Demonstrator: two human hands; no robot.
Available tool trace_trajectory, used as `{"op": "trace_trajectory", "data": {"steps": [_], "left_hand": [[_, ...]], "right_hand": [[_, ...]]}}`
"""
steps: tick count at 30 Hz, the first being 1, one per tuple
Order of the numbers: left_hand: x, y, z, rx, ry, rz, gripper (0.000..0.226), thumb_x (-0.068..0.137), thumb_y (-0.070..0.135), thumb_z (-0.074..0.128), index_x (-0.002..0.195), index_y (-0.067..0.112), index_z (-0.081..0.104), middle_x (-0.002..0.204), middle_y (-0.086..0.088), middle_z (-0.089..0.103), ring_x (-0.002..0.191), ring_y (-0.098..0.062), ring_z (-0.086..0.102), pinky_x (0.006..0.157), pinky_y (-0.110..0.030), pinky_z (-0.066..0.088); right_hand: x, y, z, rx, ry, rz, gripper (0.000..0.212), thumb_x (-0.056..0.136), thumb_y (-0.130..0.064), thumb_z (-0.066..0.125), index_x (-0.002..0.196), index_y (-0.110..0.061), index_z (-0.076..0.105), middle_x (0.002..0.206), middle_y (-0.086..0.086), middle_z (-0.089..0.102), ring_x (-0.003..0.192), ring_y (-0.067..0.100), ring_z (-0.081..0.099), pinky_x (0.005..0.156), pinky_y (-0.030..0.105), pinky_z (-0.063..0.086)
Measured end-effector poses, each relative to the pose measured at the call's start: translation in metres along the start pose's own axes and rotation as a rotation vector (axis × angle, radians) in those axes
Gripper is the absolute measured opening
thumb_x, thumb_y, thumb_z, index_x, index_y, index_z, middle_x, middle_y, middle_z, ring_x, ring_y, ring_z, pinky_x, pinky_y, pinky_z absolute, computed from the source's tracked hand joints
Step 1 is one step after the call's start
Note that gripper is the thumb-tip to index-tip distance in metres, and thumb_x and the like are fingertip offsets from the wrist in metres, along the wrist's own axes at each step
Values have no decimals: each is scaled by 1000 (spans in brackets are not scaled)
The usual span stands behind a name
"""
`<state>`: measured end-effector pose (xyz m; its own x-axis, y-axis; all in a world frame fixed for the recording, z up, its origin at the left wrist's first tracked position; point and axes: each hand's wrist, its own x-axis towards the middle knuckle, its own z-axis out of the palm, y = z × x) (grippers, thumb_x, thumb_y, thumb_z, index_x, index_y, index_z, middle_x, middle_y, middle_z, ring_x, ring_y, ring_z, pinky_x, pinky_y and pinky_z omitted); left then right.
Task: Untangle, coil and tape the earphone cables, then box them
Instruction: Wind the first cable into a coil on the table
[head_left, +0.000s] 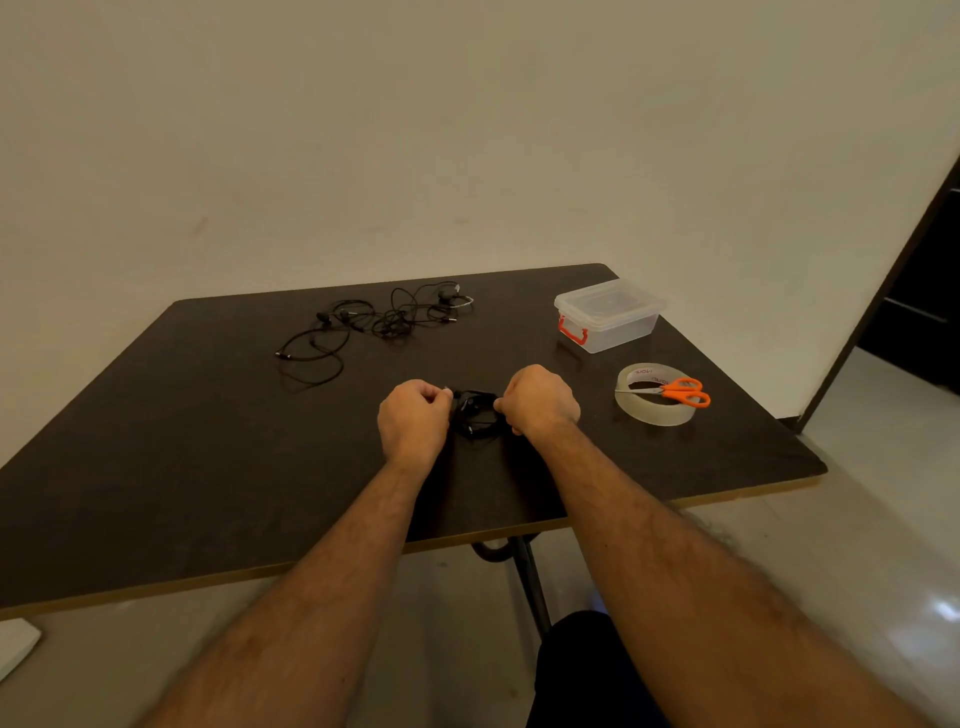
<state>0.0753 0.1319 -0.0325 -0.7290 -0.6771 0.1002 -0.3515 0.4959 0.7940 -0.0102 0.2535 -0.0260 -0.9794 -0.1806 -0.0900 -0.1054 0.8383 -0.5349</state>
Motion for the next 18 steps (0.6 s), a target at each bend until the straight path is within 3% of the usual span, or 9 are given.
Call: {"op": "trace_trajectory", "data": {"steps": [4,13,18], "left_hand": [[0,3,1,14,-5,-30,15,96,33,61,87,22,67,72,5,68,67,-8,64,59,-26,51],[1,9,-4,175,-112,-6,22,94,41,61,92,22,72,79,7,65,66,-6,56,49,-21,34],[0,10,-7,150,-181,-35,21,92,40,65,89,20,70,78,2,68,69,-13,65,59,-27,50]], "right_hand": [[1,0,1,2,7,-5,15,89,-34,69,93,-20,66,83,1,68,75,14,67,72,35,59],[-2,-2,-2,11,-9,12,18,89,-36,69,95,-19,67,84,2,69,77,15,68,71,34,59],[-4,-1,-6,104,-46,56,19,88,-38,69,93,-19,68,79,0,71,68,10,69,67,30,58]]}}
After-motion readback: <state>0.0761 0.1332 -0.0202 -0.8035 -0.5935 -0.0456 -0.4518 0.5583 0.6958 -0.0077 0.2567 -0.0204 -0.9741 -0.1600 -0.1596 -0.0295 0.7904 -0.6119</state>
